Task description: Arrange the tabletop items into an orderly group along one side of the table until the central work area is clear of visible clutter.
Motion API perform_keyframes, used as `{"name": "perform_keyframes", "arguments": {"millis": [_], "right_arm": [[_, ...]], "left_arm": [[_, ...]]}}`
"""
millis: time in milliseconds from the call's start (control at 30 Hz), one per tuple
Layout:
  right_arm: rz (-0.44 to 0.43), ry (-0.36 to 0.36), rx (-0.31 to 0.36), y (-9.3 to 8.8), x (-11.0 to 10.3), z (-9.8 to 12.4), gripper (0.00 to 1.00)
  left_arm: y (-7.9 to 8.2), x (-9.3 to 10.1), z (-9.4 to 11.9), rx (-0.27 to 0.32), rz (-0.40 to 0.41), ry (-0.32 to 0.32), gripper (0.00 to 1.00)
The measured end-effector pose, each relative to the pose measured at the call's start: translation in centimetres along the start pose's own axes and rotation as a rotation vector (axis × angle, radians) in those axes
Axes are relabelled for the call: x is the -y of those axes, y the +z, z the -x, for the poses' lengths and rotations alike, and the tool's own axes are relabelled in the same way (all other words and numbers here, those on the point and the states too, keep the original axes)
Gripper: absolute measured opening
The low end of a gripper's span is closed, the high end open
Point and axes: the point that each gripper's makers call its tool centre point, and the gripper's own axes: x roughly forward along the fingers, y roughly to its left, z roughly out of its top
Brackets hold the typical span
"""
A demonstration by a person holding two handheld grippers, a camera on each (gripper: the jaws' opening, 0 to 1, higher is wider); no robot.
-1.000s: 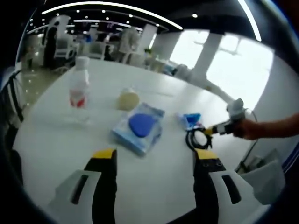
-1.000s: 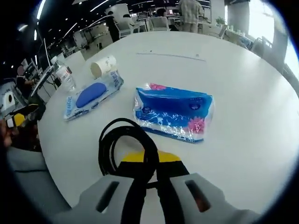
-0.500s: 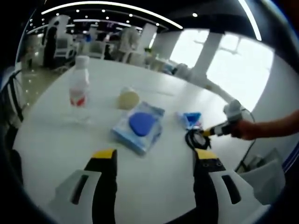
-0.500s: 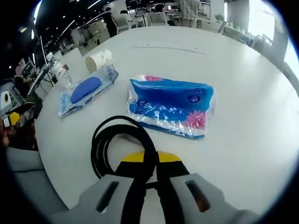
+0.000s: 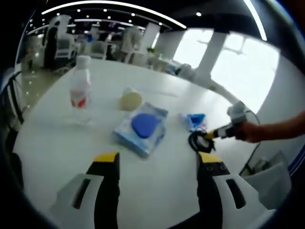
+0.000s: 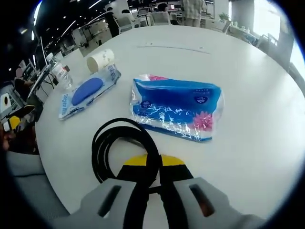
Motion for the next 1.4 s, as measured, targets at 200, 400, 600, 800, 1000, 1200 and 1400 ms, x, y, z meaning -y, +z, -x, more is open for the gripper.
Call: {"name": "perform_keyframes", "arguments": {"millis": [200, 400, 600, 800, 1000, 1200, 1400], "right_arm": [[-0.005, 0.002, 0.002, -0.2, -0.4, 0.1, 0.06], [-0.024, 0.002, -0.010, -0.4, -0.4, -0.1, 0.07], [-0.009, 0.001, -0.022, -0.3, -0.2, -0.5, 0.07], [0.003, -0.002, -0.029, -0.4, -0.6, -0.2, 0.10], [-0.015, -0.006, -0.033, -0.3, -0.9, 0.1, 0.22], [-0.026, -0.003, -0.007, 1.0, -0.5, 0.4, 0.26], [-0.010, -0.006, 0.048, 3.5, 0.6, 0.3, 0.26]], "left_arm": [[0.0, 0.0, 0.0, -0.001, 0.000, -0.002, 0.61], [-0.1, 0.0, 0.0, -0.001, 0.000, -0.001, 0.61], [0.0, -0.1, 0.0, 0.001, 0.003, 0.000, 0.61], [-0.1, 0.0, 0.0, -0.001, 0.005, -0.003, 0.61], [0.0, -0.2, 0.1, 0.001, 0.009, 0.001, 0.61], [-0.1, -0.3, 0.0, 0.000, 0.007, 0.007, 0.61], [0.0, -0.5, -0.1, 0.002, 0.018, 0.009, 0.61]]}}
